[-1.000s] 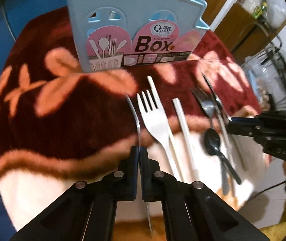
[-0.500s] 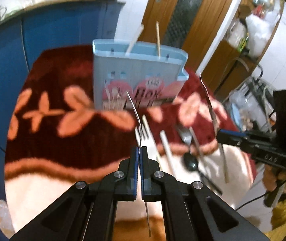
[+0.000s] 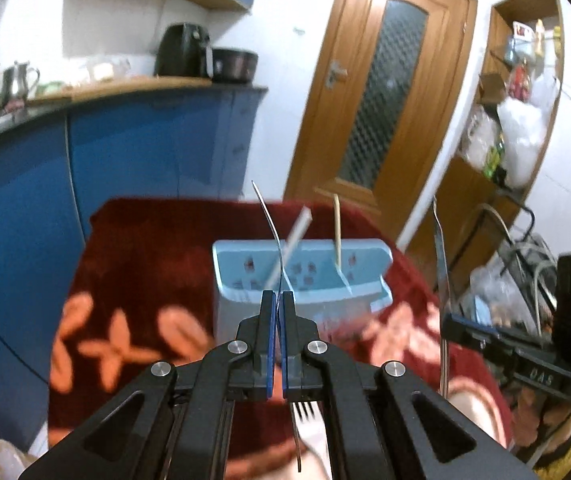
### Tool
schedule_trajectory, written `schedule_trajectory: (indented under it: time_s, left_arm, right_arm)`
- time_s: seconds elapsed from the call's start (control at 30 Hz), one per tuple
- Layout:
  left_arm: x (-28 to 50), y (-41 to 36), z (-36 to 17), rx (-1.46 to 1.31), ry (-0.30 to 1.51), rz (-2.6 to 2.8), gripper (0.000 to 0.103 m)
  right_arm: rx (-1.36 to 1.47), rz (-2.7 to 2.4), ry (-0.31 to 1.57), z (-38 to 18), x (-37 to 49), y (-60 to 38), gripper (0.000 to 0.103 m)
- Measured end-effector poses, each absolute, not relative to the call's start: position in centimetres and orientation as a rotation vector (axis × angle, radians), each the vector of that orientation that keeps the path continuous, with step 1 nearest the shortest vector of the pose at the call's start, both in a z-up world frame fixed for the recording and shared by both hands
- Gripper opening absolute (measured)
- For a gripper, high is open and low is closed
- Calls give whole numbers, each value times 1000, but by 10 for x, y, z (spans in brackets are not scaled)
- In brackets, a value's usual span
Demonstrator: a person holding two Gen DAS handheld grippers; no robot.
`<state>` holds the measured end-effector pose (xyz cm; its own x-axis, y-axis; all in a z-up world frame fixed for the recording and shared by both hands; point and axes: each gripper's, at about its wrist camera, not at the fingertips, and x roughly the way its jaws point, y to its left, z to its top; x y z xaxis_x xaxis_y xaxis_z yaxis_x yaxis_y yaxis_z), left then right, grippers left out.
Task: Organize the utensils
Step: 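Carry the metal fork into the blue box with the left tool while the right tool inserts the server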
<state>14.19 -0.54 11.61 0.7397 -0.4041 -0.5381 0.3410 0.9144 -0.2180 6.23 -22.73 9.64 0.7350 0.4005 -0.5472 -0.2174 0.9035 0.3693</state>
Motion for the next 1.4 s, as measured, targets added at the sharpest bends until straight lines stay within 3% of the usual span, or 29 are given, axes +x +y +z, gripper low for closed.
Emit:
schedule_trajectory:
  time_s: [0.47, 1.0, 1.4]
  left_arm:
    - [187, -19, 151, -66, 297, -272, 2]
    - [219, -17, 103, -79, 265, -208, 2]
    - [205, -26, 80, -34, 240, -226, 2]
  right_arm:
    - [259, 290, 499, 119, 107, -227, 12]
    - [130, 226, 274, 102, 156, -209, 12]
    - [130, 257, 313, 73, 166, -211, 12]
